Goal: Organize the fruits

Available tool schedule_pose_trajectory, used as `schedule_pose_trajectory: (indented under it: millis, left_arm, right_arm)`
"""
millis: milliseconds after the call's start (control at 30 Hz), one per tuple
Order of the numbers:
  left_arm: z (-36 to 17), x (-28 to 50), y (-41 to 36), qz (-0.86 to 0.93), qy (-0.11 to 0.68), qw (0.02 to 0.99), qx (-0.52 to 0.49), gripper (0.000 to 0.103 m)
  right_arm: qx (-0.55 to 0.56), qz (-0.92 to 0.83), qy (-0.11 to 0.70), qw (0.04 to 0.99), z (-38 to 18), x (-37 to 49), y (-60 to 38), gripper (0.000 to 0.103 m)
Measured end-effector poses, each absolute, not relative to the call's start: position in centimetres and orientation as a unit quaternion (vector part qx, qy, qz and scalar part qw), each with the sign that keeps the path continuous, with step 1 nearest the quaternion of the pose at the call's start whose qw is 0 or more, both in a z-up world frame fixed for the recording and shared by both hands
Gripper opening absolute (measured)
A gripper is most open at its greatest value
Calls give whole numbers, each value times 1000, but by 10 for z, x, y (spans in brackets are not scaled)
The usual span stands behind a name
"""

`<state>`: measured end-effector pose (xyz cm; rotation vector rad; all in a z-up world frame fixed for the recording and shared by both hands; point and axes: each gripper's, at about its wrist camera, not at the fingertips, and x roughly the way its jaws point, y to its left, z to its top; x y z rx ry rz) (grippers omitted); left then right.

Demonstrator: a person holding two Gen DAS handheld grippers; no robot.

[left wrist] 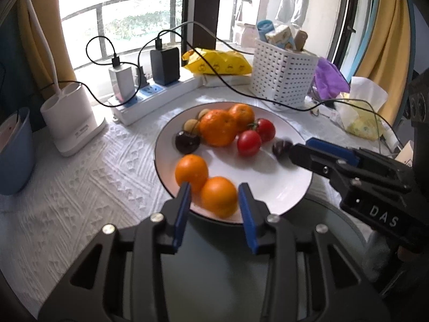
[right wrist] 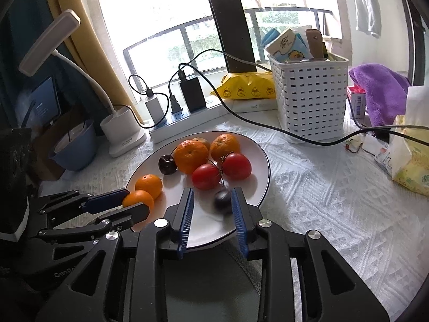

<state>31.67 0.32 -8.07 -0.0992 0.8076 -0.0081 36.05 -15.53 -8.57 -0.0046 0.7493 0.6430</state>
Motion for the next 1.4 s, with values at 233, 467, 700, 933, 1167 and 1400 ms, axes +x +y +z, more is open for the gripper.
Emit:
schedule_pose_trajectory:
  millis: [233,467,700,933,1167,1400]
  left_arm:
    - [-69,302,8,-1,377,924,-55,45]
    - [-59,279,14,0,361,931,-62,45]
    - [-59,258,19,-4,354,932,-74,45]
    - [-63,237,16,-15,350,934,-73,46]
    - [-58,212,14,-5,332,941,-59,49]
    - [-52,181,17,-3,312,948,-62,74]
  right_arm:
    - [-10,301,349,887,-76,350,-157,33]
    - [-21,291,340,894,-67,333,-163,34]
    - [-35,277,349,894,-70,309,-167,34]
    - [-45,264,353,897,-67,287,-170,34]
    - [-43,253,357,898,-65,263,-176,34]
    - [-51,249,345,904,-54,236,-176,34]
